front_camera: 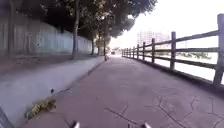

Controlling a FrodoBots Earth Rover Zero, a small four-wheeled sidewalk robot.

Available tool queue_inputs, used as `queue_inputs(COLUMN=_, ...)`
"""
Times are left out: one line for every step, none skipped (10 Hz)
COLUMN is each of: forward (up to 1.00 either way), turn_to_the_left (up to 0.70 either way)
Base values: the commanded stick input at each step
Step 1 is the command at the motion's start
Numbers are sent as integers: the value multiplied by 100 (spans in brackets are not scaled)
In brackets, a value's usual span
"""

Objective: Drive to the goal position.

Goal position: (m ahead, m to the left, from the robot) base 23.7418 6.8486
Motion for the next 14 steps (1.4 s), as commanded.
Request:
queue_inputs(forward=100, turn_to_the_left=0)
queue_inputs(forward=100, turn_to_the_left=0)
queue_inputs(forward=100, turn_to_the_left=0)
queue_inputs(forward=100, turn_to_the_left=0)
queue_inputs(forward=100, turn_to_the_left=0)
queue_inputs(forward=100, turn_to_the_left=0)
queue_inputs(forward=100, turn_to_the_left=0)
queue_inputs(forward=100, turn_to_the_left=0)
queue_inputs(forward=100, turn_to_the_left=0)
queue_inputs(forward=100, turn_to_the_left=-9)
queue_inputs(forward=100, turn_to_the_left=-36)
queue_inputs(forward=100, turn_to_the_left=-38)
queue_inputs(forward=100, turn_to_the_left=-24)
queue_inputs(forward=100, turn_to_the_left=0)
